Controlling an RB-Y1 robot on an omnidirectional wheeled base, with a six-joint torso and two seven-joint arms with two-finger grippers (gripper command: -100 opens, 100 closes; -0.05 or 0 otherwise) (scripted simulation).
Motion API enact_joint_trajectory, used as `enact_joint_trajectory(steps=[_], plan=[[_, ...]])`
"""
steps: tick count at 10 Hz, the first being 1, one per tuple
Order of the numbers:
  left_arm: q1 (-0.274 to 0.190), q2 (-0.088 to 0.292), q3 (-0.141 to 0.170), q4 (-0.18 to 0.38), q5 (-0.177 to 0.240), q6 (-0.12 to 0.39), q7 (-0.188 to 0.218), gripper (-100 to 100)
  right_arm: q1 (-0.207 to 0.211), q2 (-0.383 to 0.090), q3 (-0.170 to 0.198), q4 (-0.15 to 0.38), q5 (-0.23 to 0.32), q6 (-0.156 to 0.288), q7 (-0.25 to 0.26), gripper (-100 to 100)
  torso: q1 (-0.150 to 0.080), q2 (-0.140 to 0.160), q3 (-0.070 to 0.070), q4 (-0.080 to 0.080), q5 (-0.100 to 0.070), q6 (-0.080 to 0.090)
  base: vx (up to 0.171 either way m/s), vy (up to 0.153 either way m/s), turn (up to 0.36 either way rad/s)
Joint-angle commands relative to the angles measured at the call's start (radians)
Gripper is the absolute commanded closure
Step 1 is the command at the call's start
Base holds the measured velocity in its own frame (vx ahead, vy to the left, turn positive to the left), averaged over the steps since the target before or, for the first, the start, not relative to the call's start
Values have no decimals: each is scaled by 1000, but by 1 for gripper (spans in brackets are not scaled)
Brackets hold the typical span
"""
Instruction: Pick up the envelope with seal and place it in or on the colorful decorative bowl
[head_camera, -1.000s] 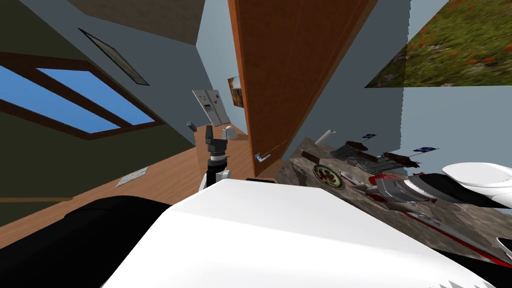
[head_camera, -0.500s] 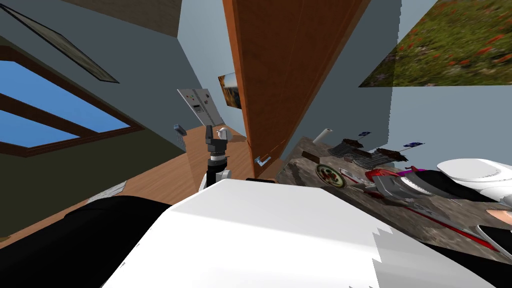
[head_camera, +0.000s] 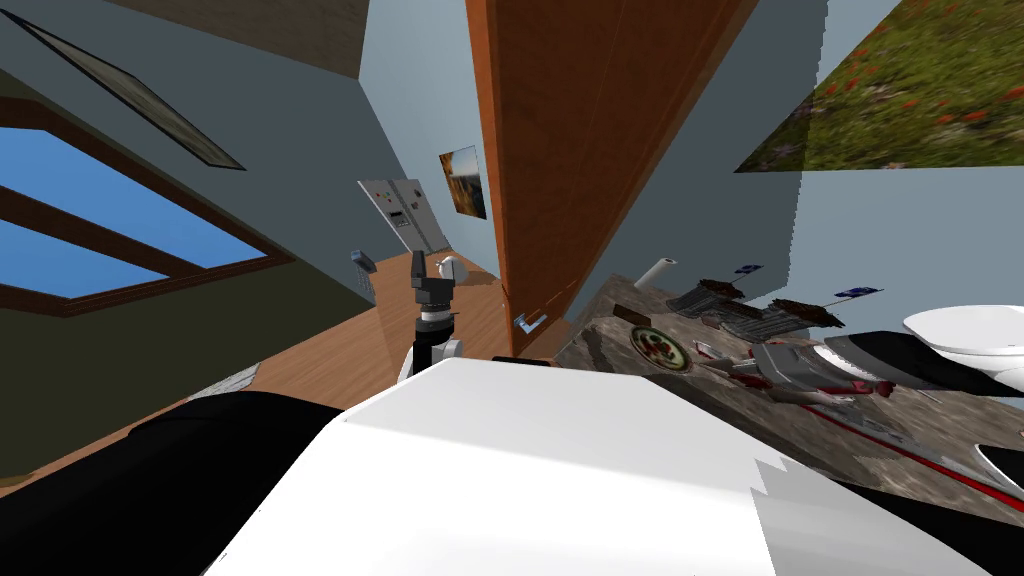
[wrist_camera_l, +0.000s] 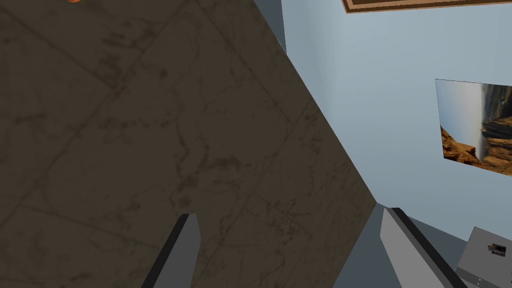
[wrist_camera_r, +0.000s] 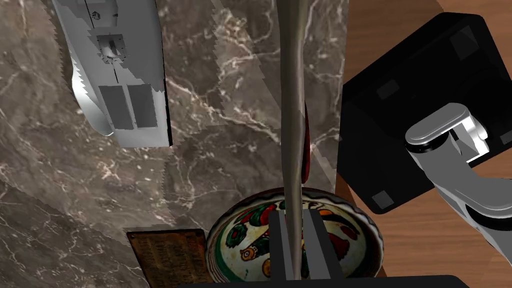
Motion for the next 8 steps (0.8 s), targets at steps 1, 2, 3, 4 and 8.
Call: enact_joint_trajectory(steps=[1, 2, 3, 4, 8], plan=[[0, 0, 0, 0, 0, 0, 0, 0, -16, -16, -6, 3, 9, -29, 0, 100, 0, 0, 0, 0, 0, 0, 46, 103, 5], [0, 0, 0, 0, 0, 0, 0, 0, -34, -41, -21, -1, 15, -18, -7, 100, -1, 1, 0, 0, 0, 0, 52, 127, 2], [0, 0, 0, 0, 0, 0, 0, 0, -42, -59, -28, -7, 26, -14, -9, 100, 1, 0, 0, 0, 1, 0, 60, 142, 17], [0, 0, 0, 0, 0, 0, 0, 0, -52, -83, -36, -15, 44, -34, -10, 100, 2, 0, 0, 0, 1, 0, 64, 154, 8], [0, 0, 0, 0, 0, 0, 0, 0, -62, -111, -44, -25, 67, -126, -11, 100, -6, 5, 3, 1, 0, 1, 17, 42, 2]])
